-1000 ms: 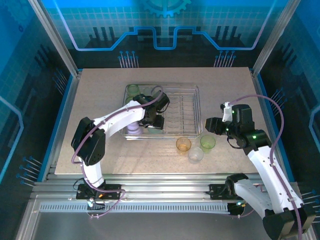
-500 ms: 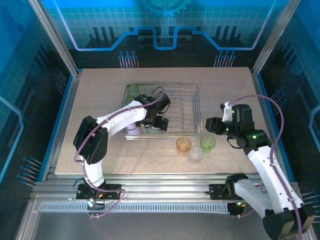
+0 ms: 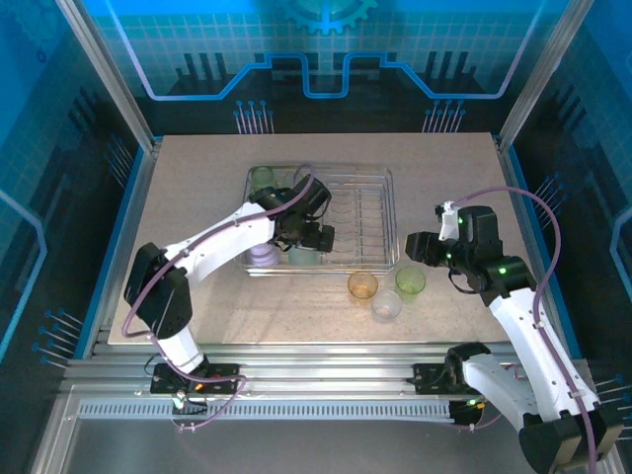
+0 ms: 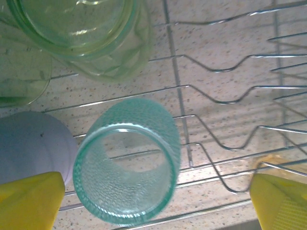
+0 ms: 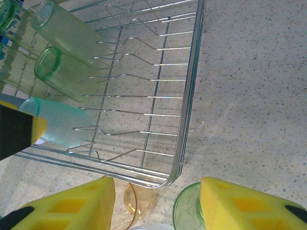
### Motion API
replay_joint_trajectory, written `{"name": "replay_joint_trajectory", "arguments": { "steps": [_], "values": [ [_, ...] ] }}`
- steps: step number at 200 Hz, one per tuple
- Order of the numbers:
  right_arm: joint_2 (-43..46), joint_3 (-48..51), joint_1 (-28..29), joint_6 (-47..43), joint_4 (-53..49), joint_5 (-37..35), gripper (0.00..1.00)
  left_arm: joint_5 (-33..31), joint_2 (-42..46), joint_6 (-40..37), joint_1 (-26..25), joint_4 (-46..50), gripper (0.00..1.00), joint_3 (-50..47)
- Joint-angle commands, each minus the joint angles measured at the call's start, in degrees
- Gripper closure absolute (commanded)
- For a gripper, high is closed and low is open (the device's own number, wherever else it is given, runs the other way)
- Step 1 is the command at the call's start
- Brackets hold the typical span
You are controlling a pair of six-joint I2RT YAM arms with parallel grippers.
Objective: Load the cups into the dish rack
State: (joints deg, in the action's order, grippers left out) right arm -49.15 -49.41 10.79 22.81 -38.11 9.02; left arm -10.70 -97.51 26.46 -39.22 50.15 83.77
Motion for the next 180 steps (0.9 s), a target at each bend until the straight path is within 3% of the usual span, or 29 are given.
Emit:
{"name": "replay_joint_trajectory", "arguments": {
  "steps": [1, 74, 104, 133, 180],
  "values": [
    [0.19, 0.18, -1.11, -0.57, 0.05, 0.30, 0.50, -0.55, 3.79, -1.62, -1.25, -2.71, 0.01, -1.21],
    [0.41, 0.50, -1.20, -0.21, -0.56, 0.49, 0.50, -5.12, 17.11, -4.14, -2.42, -14.15, 0.01, -9.73],
    [0.24, 0.80, -1.29, -0.03, -1.00, 0.82, 0.50, -3.13, 25.95, -5.67, -2.48, -23.21, 0.01, -17.13],
    [-1.63, 1.50, -1.38, 0.23, -1.75, -0.53, 0.49, 2.97, 34.40, -6.53, -2.48, -33.65, 0.01, -25.28],
    [-8.32, 1.79, -1.47, 0.85, -5.54, -7.25, 0.50, 2.89, 38.59, -7.29, -2.37, -35.02, 0.01, -29.19]
  ]
}}
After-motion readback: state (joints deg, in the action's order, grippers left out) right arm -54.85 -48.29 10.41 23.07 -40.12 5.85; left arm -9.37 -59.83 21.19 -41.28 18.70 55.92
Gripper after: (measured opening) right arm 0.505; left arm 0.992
